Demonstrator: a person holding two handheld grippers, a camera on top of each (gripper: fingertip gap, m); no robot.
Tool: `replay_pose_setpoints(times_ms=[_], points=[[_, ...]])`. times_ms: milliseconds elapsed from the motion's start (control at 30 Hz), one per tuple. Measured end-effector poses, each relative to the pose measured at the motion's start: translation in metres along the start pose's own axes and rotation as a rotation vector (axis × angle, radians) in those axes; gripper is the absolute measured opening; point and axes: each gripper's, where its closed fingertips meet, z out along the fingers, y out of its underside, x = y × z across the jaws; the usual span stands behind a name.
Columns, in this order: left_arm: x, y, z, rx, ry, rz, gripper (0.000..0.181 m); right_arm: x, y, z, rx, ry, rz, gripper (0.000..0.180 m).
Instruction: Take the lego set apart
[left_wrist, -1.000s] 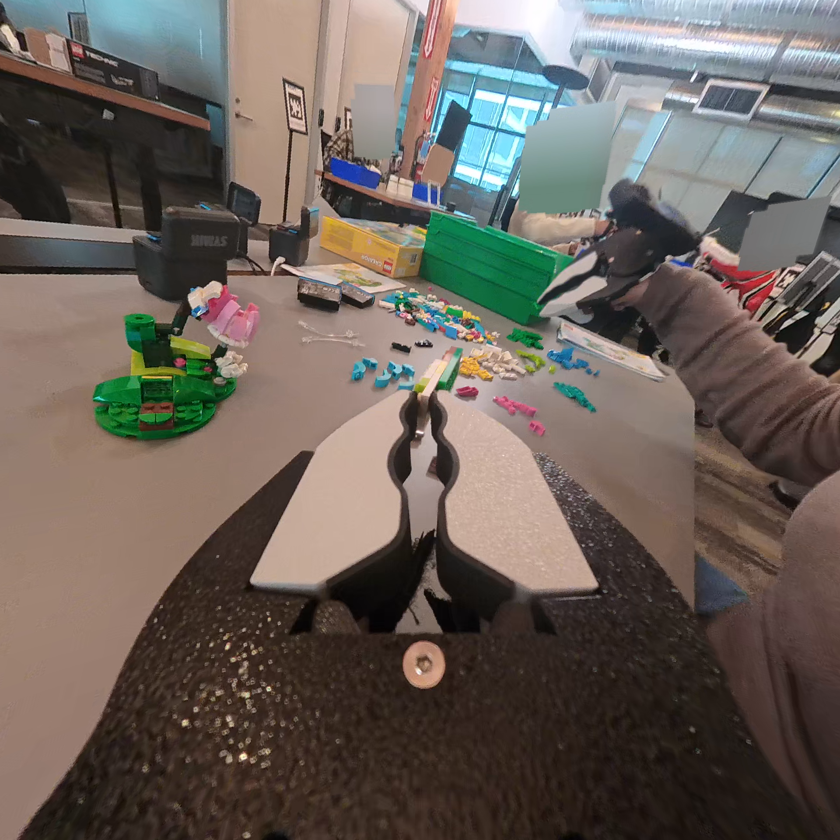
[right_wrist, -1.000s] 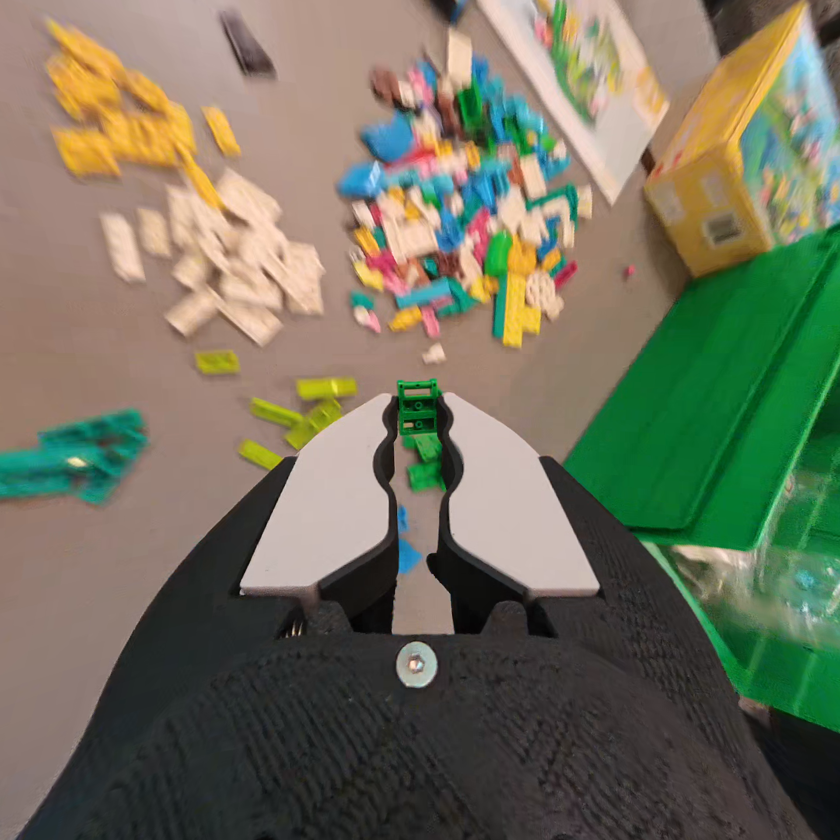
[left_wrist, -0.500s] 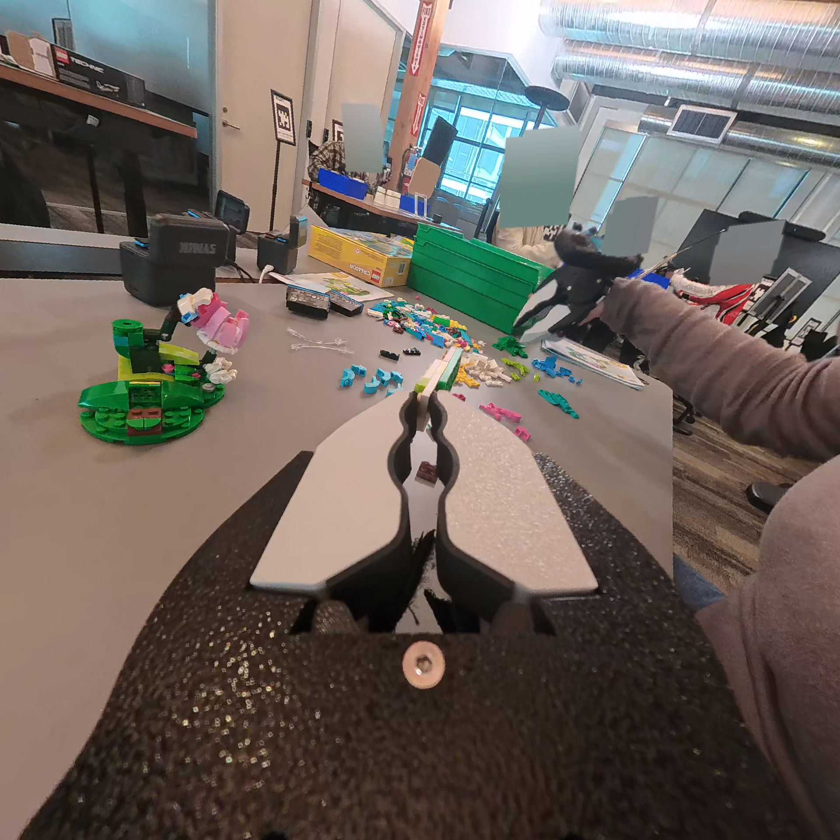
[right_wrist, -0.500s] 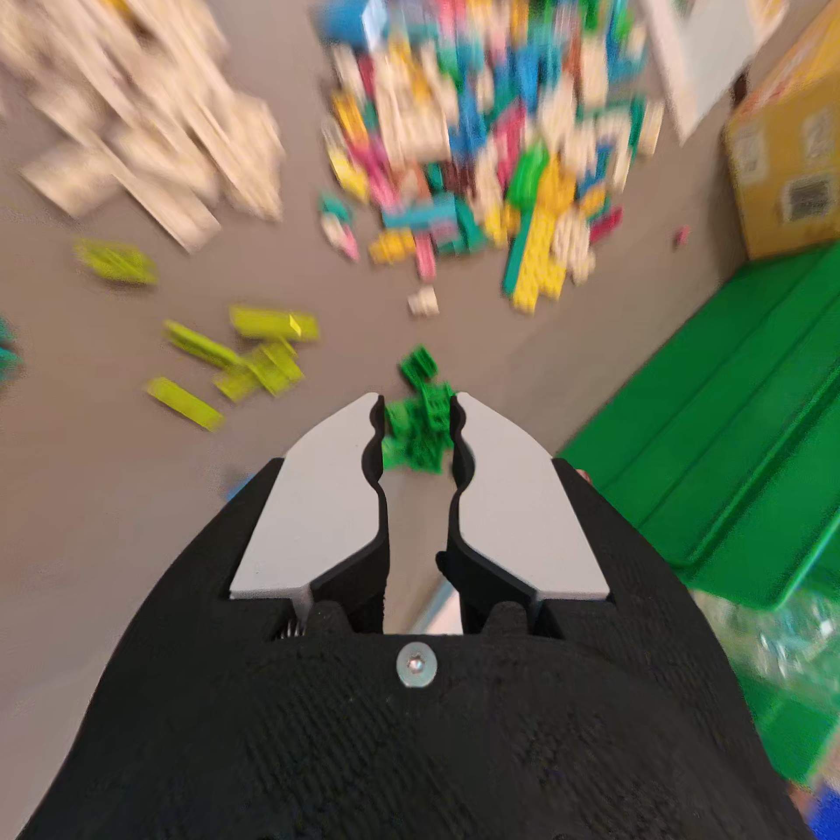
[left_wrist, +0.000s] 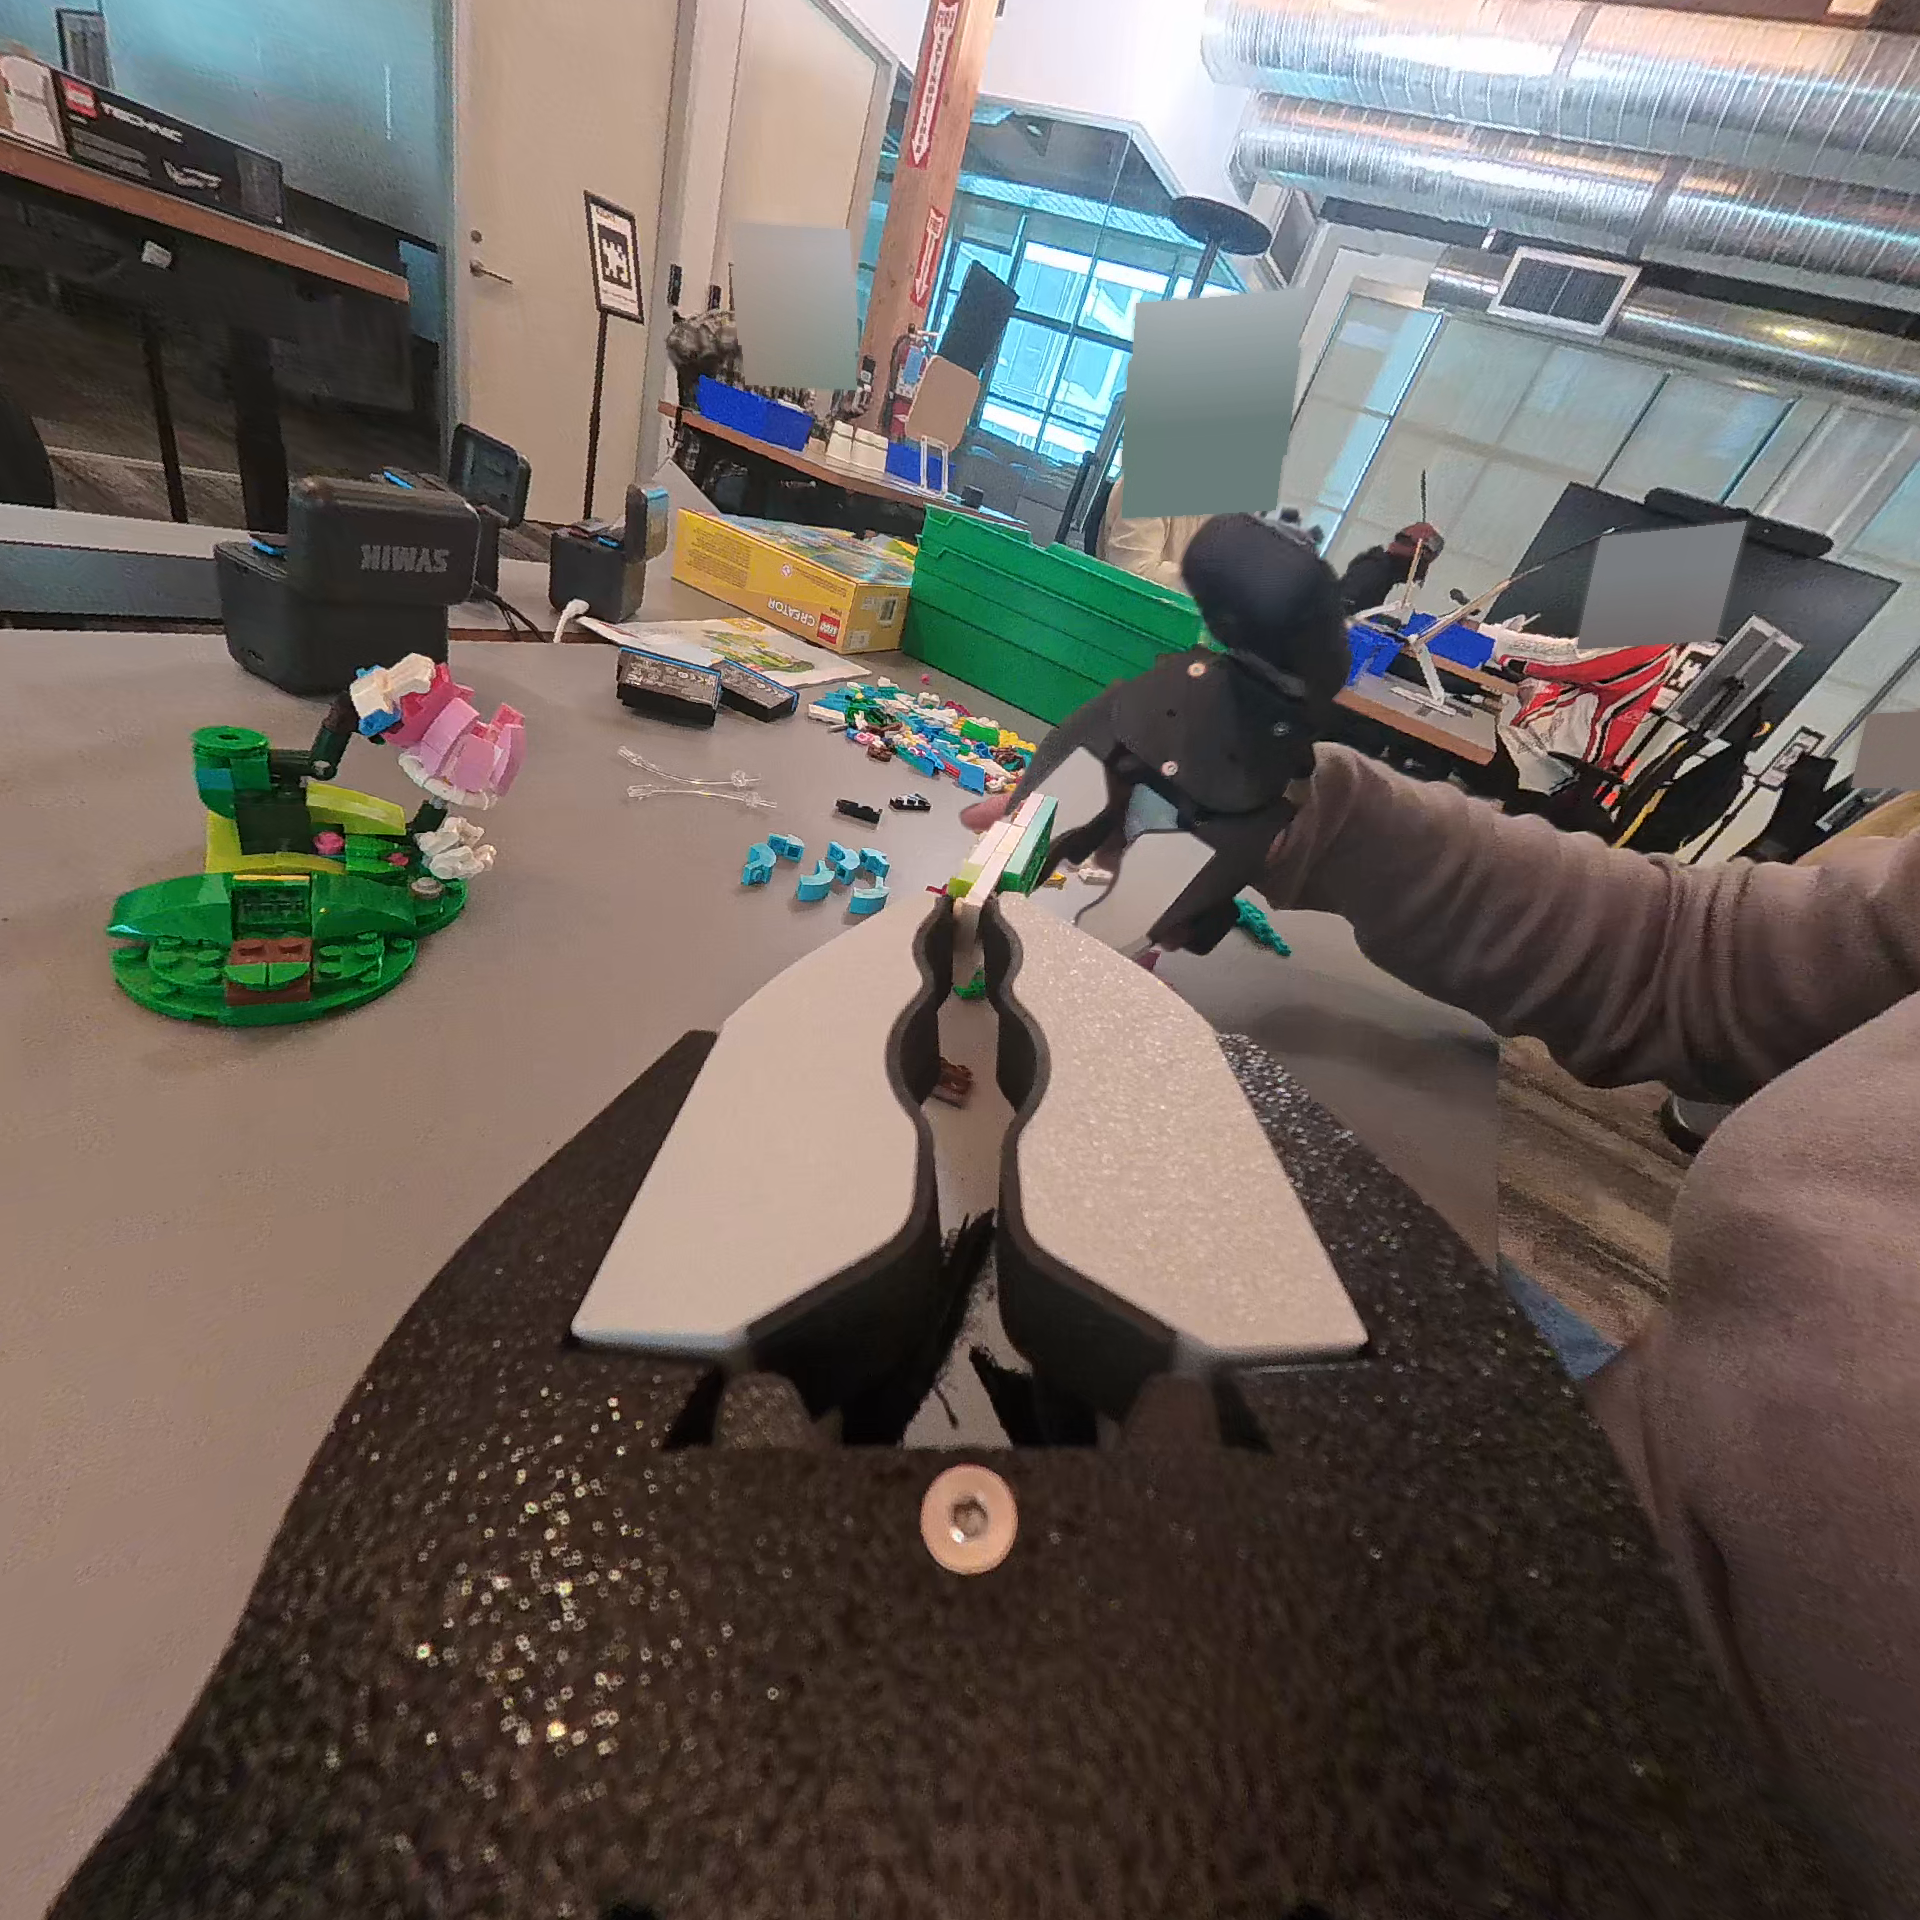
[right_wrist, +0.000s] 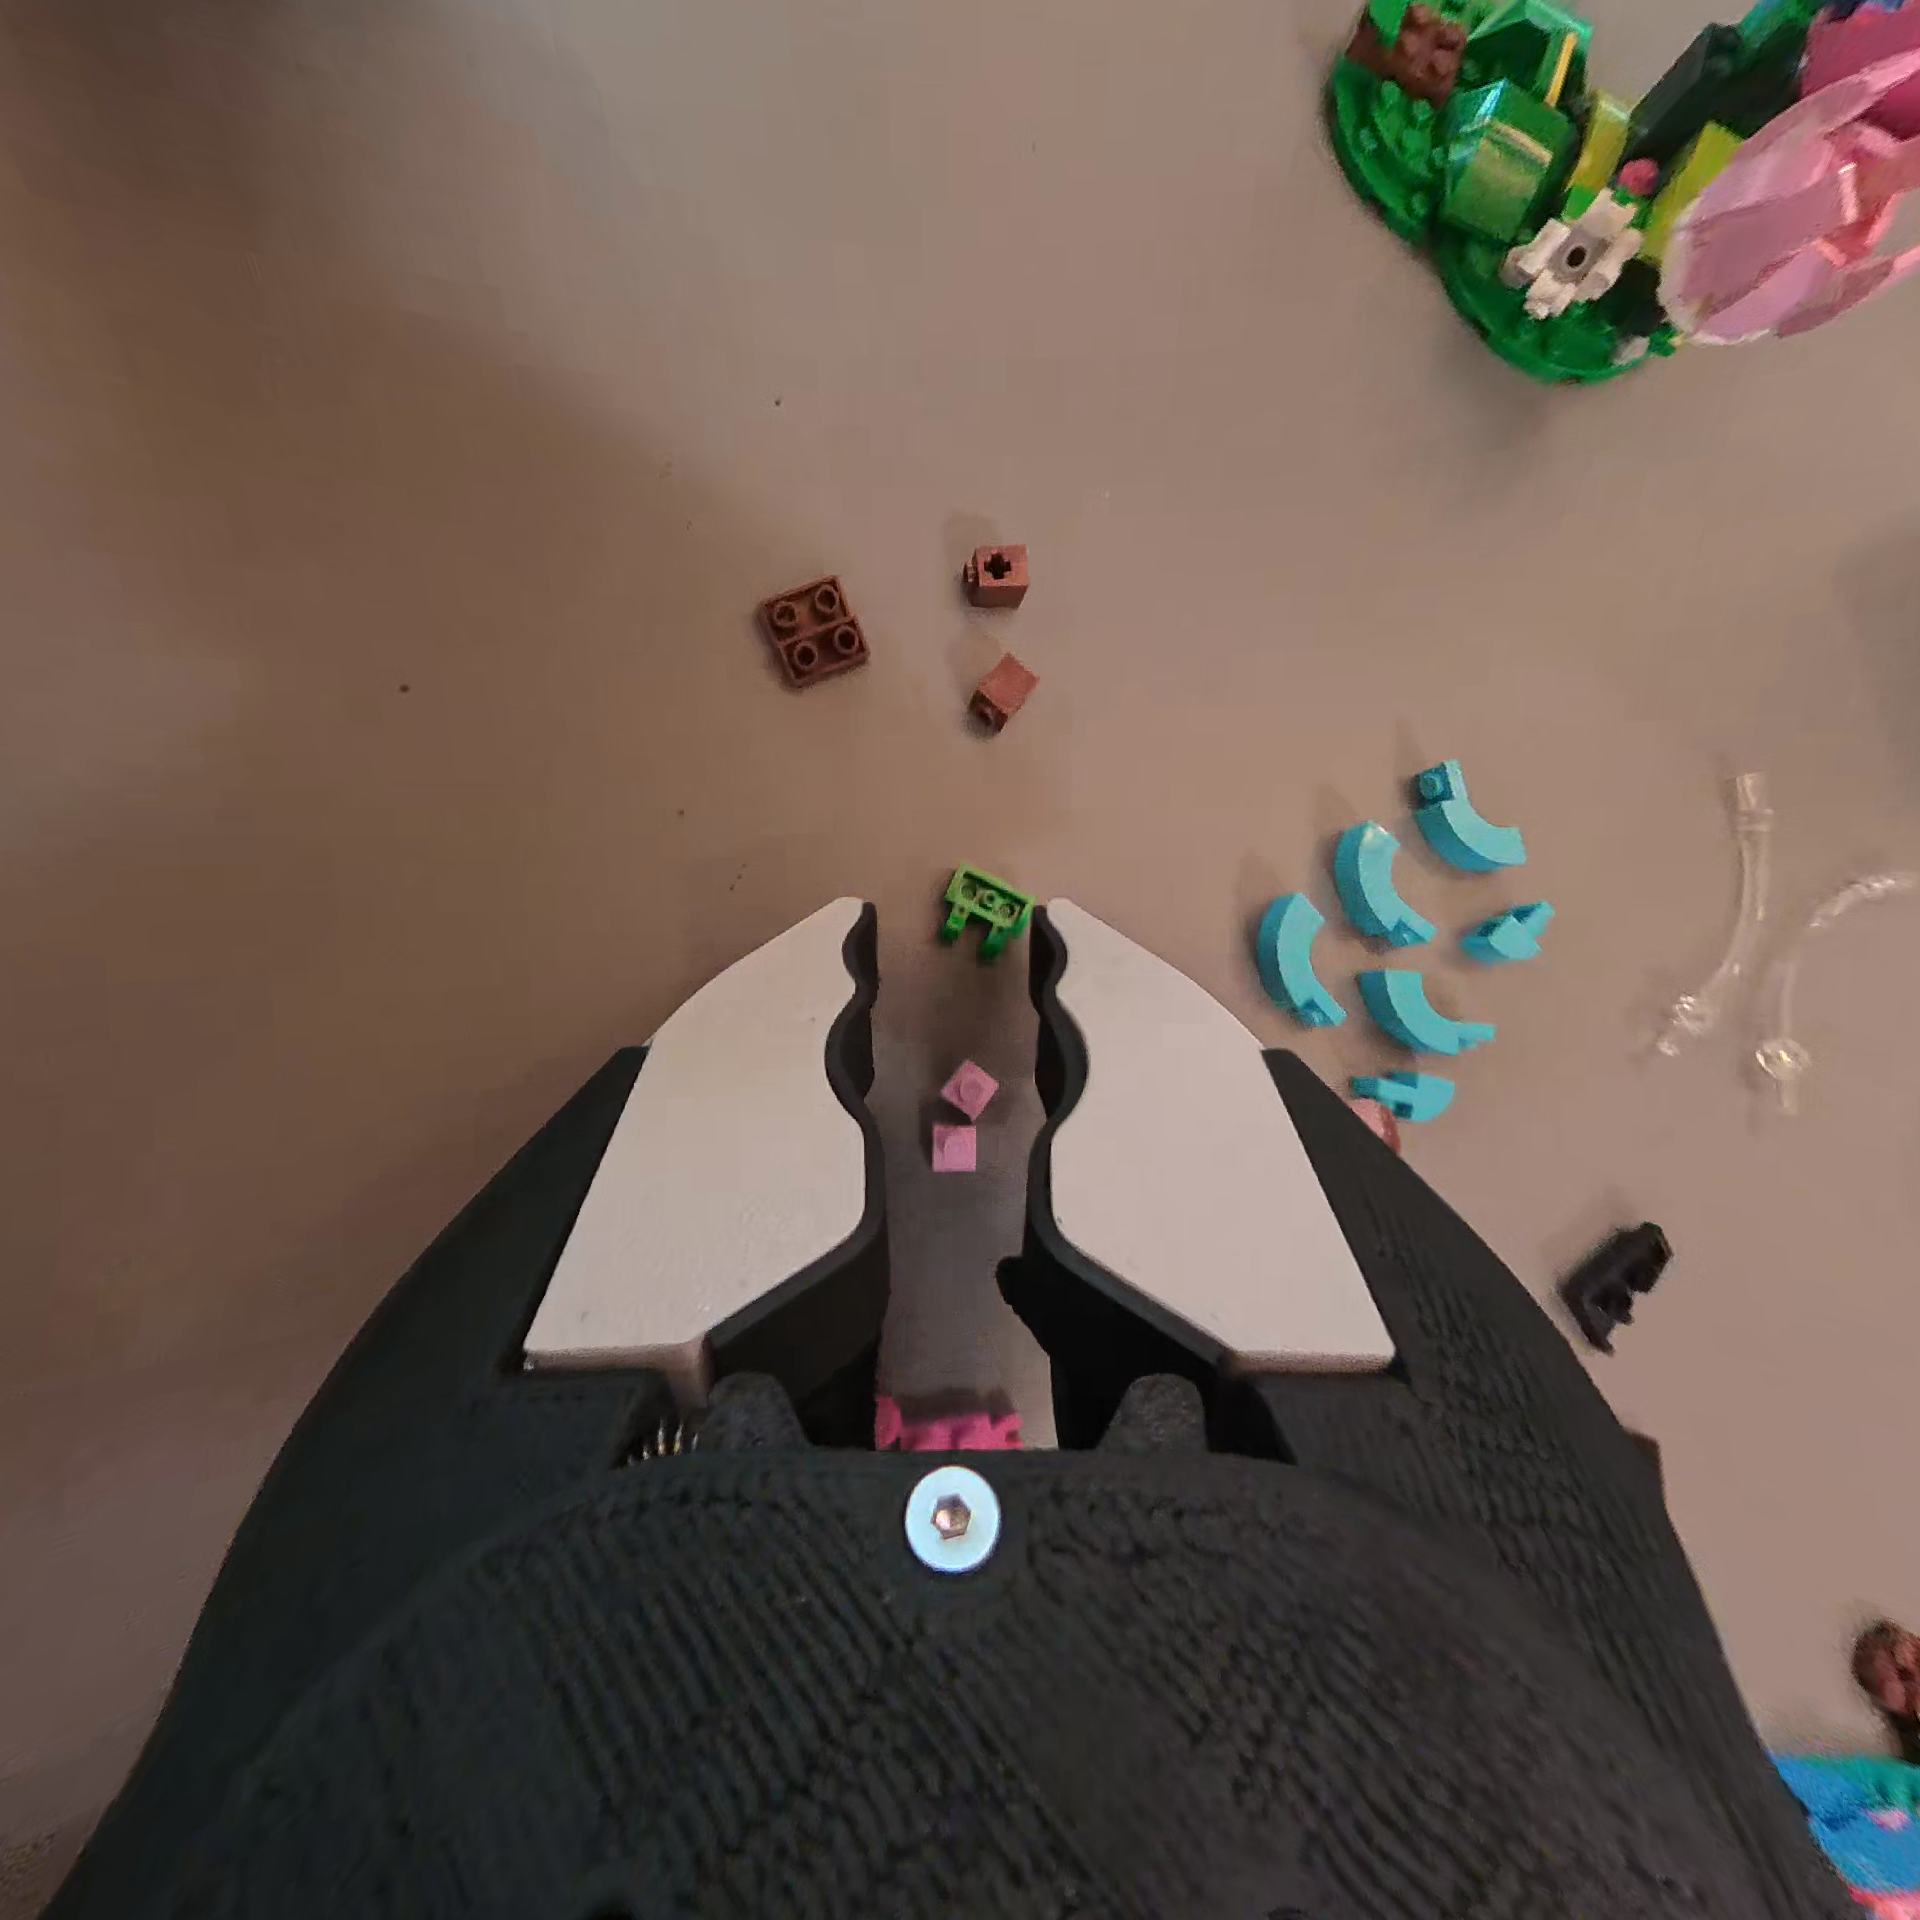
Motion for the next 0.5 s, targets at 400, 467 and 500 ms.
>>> replay_pose_setpoints(times_ms=[400,467,500], points=[[0.002,-0.001,0.000,-0.008,0.010,0.015,0.004,0.010,0.001,0.005,-0.070,0.026,0.004,0.019],[0.002,0.000,0.000,-0.009,0.011,0.012,0.004,0.011,0.004,0.005,-0.075,0.021,0.010,0.013],[0.002,0.000,0.001,-0.011,0.012,0.012,0.004,0.010,0.004,0.005,-0.071,0.016,0.011,0.013]])
